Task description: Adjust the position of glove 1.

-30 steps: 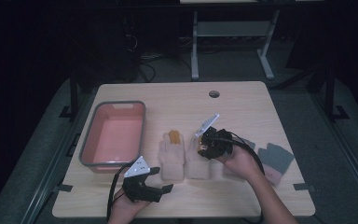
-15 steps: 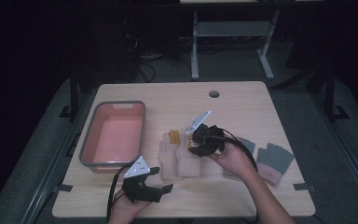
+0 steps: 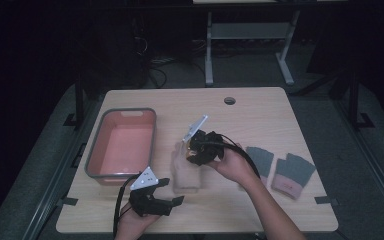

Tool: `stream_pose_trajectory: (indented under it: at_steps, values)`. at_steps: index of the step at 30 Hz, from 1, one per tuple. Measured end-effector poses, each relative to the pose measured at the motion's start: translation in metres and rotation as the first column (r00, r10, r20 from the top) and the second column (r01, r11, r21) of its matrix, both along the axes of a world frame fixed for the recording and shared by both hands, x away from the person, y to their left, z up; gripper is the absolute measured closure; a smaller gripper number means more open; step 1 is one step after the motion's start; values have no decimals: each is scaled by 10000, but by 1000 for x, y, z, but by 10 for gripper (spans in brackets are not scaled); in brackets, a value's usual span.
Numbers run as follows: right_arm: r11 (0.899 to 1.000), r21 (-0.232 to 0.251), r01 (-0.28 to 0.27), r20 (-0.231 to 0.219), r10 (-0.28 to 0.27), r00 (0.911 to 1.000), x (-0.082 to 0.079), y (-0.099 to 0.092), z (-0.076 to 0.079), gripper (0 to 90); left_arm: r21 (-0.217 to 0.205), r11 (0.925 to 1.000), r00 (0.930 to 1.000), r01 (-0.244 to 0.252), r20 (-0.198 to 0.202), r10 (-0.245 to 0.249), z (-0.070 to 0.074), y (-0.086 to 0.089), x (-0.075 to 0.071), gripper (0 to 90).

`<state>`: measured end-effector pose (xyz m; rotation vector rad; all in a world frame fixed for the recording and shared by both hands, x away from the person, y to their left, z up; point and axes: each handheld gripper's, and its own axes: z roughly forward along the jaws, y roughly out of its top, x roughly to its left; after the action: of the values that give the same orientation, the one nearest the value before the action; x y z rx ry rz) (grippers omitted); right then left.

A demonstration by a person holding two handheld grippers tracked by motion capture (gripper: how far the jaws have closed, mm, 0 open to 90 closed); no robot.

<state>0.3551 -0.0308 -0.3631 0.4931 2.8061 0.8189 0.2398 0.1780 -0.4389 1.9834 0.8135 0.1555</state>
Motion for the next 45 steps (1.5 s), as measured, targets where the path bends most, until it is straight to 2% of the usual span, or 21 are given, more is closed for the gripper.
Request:
stream_pose_trajectory:
  at_steps: [4,10,18,23,27,30,34,38,40,41,42,43,45]
  values:
    - [10000,72,-39,-112,39,9999,3,6,-2,627,-55,10000,10000,-52,-20,52,0,1,-1,179]
    - [9998,-108,-142,-266,139,9995,7,14,-15,625,-117,9999,9999,-79,-122,77,-1,1,0,179]
    - [9999,-128,-35,-435,30,9990,11,13,-26,620,-144,9996,9995,-232,-222,229,-2,-1,3,179]
    - [9999,-105,56,-749,-64,9972,13,13,-34,615,-286,9993,9984,-255,-505,240,-3,-3,4,179]
    - [9997,-149,186,-985,-200,9949,15,11,-43,609,-390,9978,9959,-530,-756,499,-4,-4,5,178]
    - [9996,-17,282,-1093,-282,9936,16,9,-48,602,-296,9978,9956,-593,-749,569,-4,-4,6,179]
    - [9991,118,401,-1253,-383,9914,16,7,-53,587,-391,9967,9949,-705,-755,674,-3,-3,8,183]
    - [9976,321,615,-1510,-560,9870,18,3,-57,551,-412,9939,9909,-1026,-918,985,-2,-3,10,187]
    - [9971,359,667,-1502,-606,9868,18,3,-57,533,-472,9927,9878,-1108,-1152,1048,-1,-4,11,203]
    - [9944,606,867,-1609,-760,9840,16,0,-55,495,-390,9922,9858,-1182,-1244,1125,-1,-5,11,209]
    - [9944,606,867,-1609,-760,9840,16,0,-55,495,-390,9922,9858,-1182,-1244,1125,-1,-5,11,209]
    - [9909,801,1085,-1630,-944,9821,14,-3,-52,468,-279,9898,9807,-1396,-1419,1343,-2,-7,11,209]
    - [9883,886,1244,-1643,-1087,9804,12,-5,-50,446,-170,9871,9768,-1590,-1481,1547,-1,-8,11,209]
